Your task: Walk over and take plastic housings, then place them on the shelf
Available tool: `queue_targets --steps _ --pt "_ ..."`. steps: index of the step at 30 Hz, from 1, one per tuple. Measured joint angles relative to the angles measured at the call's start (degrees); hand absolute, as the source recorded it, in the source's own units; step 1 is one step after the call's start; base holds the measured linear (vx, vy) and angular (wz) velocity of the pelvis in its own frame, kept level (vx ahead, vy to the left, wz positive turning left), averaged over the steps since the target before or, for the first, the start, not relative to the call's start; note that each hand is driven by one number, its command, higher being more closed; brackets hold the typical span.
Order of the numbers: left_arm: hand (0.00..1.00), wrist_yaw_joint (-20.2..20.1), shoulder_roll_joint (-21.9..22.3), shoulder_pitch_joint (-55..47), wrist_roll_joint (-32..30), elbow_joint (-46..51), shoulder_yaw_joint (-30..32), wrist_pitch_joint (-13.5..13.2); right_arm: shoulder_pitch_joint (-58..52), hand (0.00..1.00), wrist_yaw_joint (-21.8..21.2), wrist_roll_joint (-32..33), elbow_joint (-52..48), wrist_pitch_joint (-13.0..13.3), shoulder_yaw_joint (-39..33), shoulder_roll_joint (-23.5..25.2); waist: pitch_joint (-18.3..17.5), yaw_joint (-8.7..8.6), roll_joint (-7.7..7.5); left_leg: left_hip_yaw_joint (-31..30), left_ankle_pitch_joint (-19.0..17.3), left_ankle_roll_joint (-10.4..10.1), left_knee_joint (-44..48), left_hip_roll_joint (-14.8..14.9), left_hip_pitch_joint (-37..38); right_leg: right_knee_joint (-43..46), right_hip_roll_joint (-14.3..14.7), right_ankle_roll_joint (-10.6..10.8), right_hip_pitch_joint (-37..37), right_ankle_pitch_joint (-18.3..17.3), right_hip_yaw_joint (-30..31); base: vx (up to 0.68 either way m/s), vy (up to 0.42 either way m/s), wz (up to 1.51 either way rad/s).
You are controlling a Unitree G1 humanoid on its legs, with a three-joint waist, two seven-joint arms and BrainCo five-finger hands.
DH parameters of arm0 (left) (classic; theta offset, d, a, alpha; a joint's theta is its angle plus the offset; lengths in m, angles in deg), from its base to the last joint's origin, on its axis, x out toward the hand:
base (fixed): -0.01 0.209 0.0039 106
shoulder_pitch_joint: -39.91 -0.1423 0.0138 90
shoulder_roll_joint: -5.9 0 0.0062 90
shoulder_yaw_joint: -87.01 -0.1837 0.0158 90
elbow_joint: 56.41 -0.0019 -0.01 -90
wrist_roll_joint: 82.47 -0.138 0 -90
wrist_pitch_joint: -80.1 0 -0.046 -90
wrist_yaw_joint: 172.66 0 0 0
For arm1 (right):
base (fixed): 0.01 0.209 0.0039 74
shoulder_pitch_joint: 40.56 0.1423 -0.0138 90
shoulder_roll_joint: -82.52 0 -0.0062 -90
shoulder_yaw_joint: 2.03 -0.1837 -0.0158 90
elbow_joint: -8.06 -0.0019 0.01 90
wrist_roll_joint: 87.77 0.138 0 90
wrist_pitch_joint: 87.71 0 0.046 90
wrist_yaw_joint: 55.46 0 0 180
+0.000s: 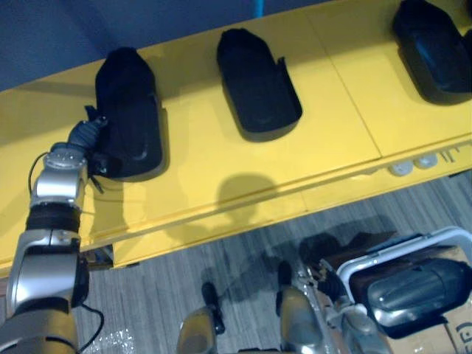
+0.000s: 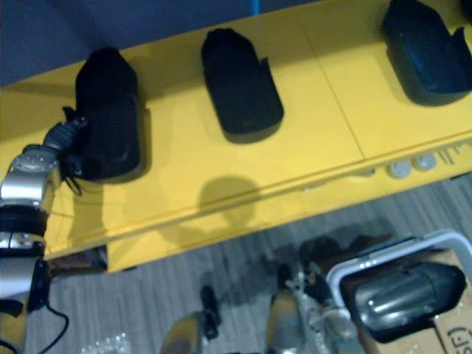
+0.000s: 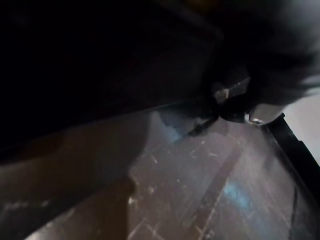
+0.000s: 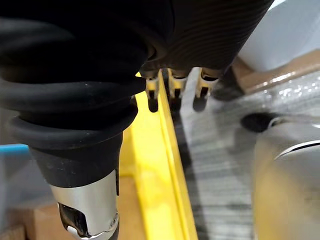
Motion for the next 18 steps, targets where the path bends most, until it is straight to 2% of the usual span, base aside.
queue_targets --steps 6,7,18 --pt "1.0 0.89 0.01 0.01 1.19 -0.17 0.45 0.38 0.01 0.0 0.03 -0.01 0.04 0.56 -1.13 0.76 -0.23 0.02 -0.04 0.0 0.19 -0.04 -0.31 -0.01 0.05 -0.03 0.03 0.0 -0.06 0.0 -0.01 0.0 0.0 0.0" --pt "0.0 1.27 0.04 0.0 2.74 -0.33 0.56 0.29 0.01 0.0 0.04 -0.01 0.04 0.55 -1.12 0.8 -0.25 0.03 -0.04 0.0 0.19 -0.04 -0.29 -0.01 0.05 -0.03 0.02 0.0 -0.07 0.01 -0.01 0.0 0.0 0.0" --pt "0.0 2.0 1.03 -0.01 10.1 -0.32 0.78 -0.39 0.04 0.0 0.06 0.0 0.42 0.56 -1.1 1.22 -1.33 1.11 -0.77 -0.05 0.19 -0.04 -0.26 -0.09 0.0 -0.1 -0.03 0.01 -0.07 0.03 -0.07 0.0 0.0 0.0"
